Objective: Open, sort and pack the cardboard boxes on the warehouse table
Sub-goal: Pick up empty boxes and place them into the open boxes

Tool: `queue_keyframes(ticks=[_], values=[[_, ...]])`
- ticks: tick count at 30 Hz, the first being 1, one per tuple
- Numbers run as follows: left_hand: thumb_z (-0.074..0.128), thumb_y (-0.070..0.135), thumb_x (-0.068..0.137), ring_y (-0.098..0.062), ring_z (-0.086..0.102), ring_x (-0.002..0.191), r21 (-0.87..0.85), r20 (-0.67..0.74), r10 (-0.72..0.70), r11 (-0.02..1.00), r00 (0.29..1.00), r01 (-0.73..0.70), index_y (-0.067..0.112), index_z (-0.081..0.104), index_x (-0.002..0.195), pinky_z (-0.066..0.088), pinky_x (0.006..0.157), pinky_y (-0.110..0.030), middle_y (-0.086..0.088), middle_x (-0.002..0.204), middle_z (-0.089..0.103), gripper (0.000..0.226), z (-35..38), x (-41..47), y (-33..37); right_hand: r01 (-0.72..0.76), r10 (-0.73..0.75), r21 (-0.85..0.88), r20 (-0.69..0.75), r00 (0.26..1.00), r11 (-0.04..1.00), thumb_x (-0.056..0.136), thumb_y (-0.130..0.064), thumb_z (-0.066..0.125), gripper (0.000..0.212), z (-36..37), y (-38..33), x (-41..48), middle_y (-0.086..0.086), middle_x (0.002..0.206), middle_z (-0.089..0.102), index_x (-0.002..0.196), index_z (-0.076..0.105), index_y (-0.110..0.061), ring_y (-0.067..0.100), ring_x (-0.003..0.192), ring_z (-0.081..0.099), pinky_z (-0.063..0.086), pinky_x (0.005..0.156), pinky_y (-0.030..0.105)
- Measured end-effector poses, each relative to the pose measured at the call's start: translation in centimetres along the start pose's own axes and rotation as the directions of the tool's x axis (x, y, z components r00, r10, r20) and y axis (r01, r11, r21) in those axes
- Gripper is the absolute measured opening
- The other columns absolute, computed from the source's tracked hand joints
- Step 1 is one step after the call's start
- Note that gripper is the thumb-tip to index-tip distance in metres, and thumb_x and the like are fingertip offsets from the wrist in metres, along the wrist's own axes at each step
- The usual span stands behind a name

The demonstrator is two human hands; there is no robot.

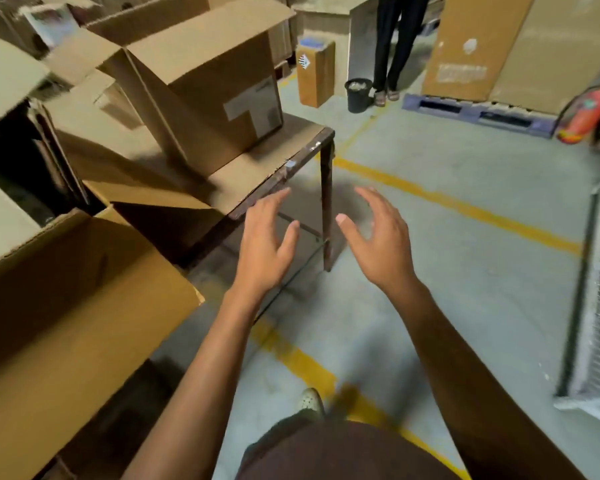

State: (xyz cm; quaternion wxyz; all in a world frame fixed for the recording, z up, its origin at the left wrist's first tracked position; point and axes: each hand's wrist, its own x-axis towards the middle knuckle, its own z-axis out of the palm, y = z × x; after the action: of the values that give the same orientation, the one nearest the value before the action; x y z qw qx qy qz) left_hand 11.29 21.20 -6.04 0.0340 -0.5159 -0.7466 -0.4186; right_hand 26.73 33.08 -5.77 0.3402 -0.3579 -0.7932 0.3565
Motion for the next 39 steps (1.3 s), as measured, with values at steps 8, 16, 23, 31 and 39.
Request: queue_keyframes(ticks=[8, 16, 23, 31, 39], values=[[0.055, 0.020, 0.094, -0.024, 0.045, 0.131, -0.061, 0.006, -0.106, 0.992, 0.994, 0.106, 0.009, 0.050, 0.140, 0.026, 0.109, -0.018, -0.008, 0.140, 0.052, 0.048, 4.4, 4.0, -4.7, -0.133, 0.132, -0.038, -0.007, 0.991, 0.990, 0.084, -0.057, 0.055, 0.067, 2.2, 4.9, 5.0, 0.004, 0.150, 0.049, 0.141, 0.055, -0.022, 0.018, 0.139, 0.044, 0.045, 0.106, 0.048], [0.056, 0.019, 0.094, -0.026, 0.045, 0.132, -0.074, -0.043, -0.136, 0.988, 0.990, 0.132, 0.007, 0.050, 0.140, 0.028, 0.112, -0.022, -0.011, 0.141, 0.051, 0.048, 8.2, 9.9, -5.8, -0.105, 0.104, -0.028, -0.004, 0.995, 0.994, 0.087, -0.047, 0.060, 0.060, 2.3, 8.7, 11.7, 0.007, 0.149, 0.050, 0.140, 0.055, -0.019, 0.024, 0.134, 0.049, 0.048, 0.103, 0.051], [0.057, 0.016, 0.094, -0.028, 0.048, 0.127, -0.012, -0.171, -0.191, 0.981, 0.967, 0.191, 0.006, 0.051, 0.138, 0.039, 0.106, -0.050, -0.011, 0.136, 0.053, 0.045, 12.5, 16.2, -5.4, -0.017, 0.014, 0.046, 0.071, 0.997, 0.999, 0.086, -0.055, 0.056, 0.062, 0.9, 13.1, 21.0, 0.004, 0.147, 0.053, 0.137, 0.058, -0.020, 0.021, 0.134, 0.050, 0.048, 0.102, 0.053], [0.057, 0.010, 0.092, -0.025, 0.047, 0.129, 0.146, -0.424, -0.117, 0.970, 0.898, 0.195, 0.003, 0.054, 0.135, 0.040, 0.109, -0.044, -0.014, 0.136, 0.054, 0.044, 13.1, 24.9, -0.4, 0.170, -0.205, 0.183, 0.190, 0.960, 0.968, 0.085, -0.059, 0.054, 0.063, -3.2, 13.4, 33.5, 0.000, 0.148, 0.051, 0.136, 0.058, -0.023, 0.014, 0.138, 0.045, 0.047, 0.104, 0.051], [0.054, 0.017, 0.090, -0.022, 0.049, 0.127, 0.288, -0.626, -0.103, 0.890, 0.773, 0.352, 0.008, 0.062, 0.126, 0.038, 0.109, -0.031, -0.009, 0.133, 0.057, 0.038, 7.7, 32.3, 1.0, 0.343, -0.429, 0.350, 0.206, 0.880, 0.872, 0.087, -0.056, 0.054, 0.059, -2.7, 7.6, 42.6, -0.003, 0.145, 0.053, 0.134, 0.061, -0.022, 0.014, 0.134, 0.049, 0.049, 0.101, 0.050]])
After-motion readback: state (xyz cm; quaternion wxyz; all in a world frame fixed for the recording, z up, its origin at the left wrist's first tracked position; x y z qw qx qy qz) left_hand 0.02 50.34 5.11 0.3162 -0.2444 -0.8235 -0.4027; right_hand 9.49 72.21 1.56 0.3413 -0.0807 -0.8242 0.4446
